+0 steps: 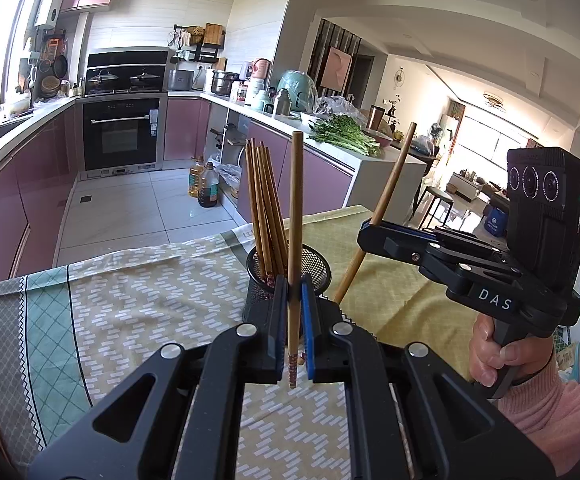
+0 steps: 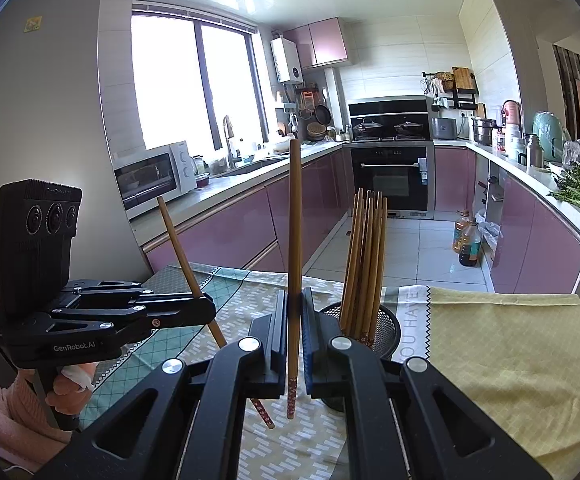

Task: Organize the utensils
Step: 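Hold both chopsticks inside the mesh cup with the left and right tools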

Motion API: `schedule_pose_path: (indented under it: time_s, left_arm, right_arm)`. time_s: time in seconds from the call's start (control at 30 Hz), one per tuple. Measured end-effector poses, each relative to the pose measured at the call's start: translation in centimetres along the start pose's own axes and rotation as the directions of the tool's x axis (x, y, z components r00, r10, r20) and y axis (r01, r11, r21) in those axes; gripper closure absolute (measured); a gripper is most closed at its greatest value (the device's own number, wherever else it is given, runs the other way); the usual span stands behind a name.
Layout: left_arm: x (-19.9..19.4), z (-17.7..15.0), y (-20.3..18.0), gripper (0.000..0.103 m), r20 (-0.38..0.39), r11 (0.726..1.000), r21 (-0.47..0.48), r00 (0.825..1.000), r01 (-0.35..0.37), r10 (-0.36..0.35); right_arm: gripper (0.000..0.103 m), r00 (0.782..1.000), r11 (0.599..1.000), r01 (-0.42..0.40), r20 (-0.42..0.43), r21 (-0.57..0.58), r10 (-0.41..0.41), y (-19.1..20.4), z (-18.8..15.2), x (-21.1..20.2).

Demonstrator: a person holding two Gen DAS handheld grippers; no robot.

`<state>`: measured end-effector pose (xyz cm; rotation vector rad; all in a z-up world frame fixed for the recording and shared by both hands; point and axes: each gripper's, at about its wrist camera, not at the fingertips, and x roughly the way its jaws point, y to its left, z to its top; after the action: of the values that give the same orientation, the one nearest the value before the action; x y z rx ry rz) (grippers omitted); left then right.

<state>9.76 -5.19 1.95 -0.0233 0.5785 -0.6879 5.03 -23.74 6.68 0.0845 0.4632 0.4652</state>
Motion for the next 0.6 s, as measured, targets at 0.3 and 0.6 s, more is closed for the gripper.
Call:
schedule_pose_path:
  time_s: [0.3, 0.6]
  left_arm:
    - [0.09, 0.22, -0.12, 0.095, 0.002, 1.000, 0.002, 1.000, 0.002, -0.002]
    - [0.17, 0.90, -0.32, 0.095, 0.010, 1.000, 0.012, 1.000, 0.006, -0.006]
  right_arm:
    - [0.098, 1.000, 1.000, 0.009, 0.006, -0.002, -0.009, -0.19, 0.29, -0.01]
    - [0.098, 1.000, 1.000, 0.013, 0.013, -0.006, -0.013, -0.33, 0.66, 0.02]
